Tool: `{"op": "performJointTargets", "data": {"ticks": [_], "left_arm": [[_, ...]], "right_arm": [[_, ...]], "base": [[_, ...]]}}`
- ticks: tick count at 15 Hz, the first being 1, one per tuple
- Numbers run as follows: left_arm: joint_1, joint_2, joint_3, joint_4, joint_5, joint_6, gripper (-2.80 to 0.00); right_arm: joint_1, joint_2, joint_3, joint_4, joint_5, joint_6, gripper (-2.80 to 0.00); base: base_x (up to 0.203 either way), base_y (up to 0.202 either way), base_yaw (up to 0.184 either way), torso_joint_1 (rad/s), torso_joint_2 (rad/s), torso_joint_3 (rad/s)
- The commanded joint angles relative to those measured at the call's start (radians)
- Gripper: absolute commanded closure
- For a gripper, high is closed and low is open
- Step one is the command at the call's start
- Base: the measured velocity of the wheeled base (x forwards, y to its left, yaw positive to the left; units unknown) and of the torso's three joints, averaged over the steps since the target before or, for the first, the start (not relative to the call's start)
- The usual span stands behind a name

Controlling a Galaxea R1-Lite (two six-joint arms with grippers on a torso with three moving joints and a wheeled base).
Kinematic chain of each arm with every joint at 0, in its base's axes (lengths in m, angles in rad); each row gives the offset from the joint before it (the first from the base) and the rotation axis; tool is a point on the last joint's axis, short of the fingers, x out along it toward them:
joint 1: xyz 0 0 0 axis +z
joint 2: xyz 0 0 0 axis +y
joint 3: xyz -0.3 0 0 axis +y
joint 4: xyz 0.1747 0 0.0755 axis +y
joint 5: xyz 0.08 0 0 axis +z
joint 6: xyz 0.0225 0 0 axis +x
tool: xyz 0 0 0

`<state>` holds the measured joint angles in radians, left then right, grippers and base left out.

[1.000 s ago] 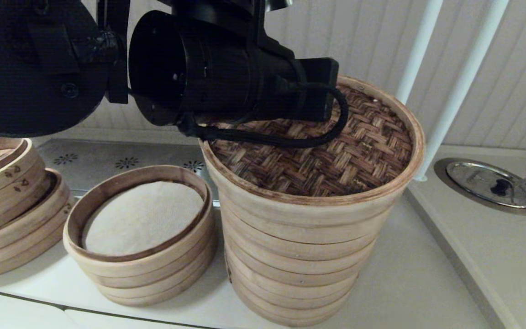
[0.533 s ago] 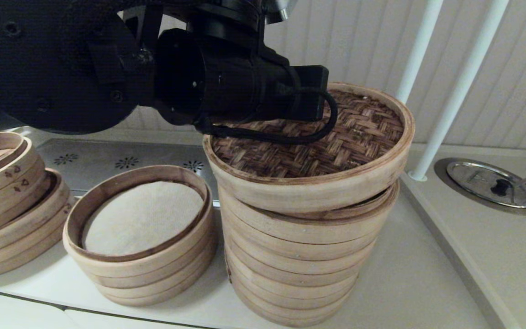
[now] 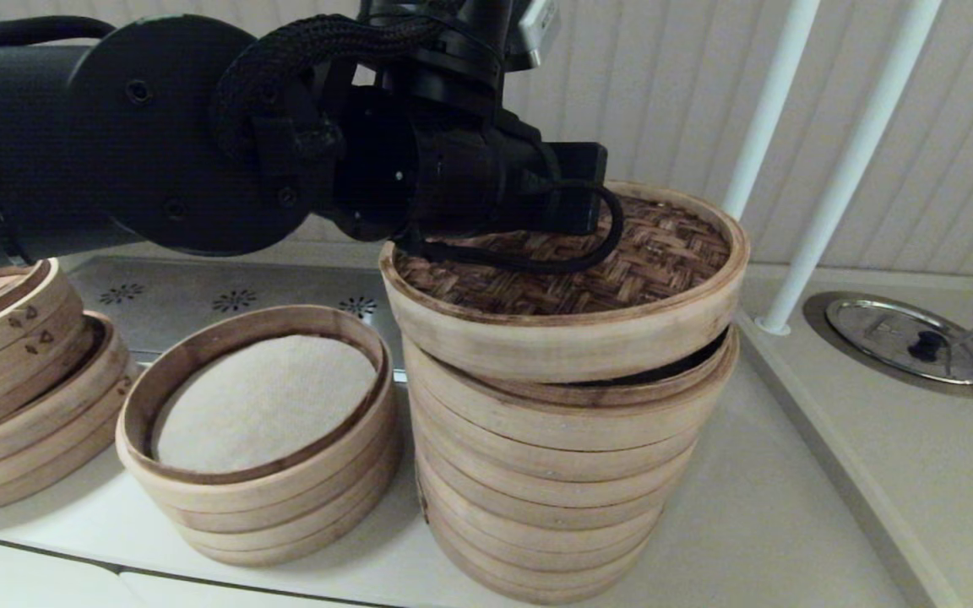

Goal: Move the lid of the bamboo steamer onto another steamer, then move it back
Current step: Put the steamer

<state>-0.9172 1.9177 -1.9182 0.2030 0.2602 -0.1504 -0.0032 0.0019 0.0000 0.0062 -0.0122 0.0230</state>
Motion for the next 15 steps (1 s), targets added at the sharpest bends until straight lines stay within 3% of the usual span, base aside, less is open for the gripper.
{"op": "performJointTargets", "data": {"ticks": [1, 15], "left_arm": [[0.000, 0.009, -0.005, 0.003, 0.002, -0.001, 0.00], [-0.040, -0.005, -0.013, 0.001, 0.005, 0.015, 0.00]], "right_arm": [[0.000, 0.000, 0.002, 0.000, 0.000, 0.000, 0.00], [0.000, 0.000, 0.002, 0.000, 0.000, 0.000, 0.00]], "base": [[0.000, 0.000, 0.000, 0.000, 0.00, 0.000], [0.000, 0.000, 0.000, 0.000, 0.00, 0.000]]}}
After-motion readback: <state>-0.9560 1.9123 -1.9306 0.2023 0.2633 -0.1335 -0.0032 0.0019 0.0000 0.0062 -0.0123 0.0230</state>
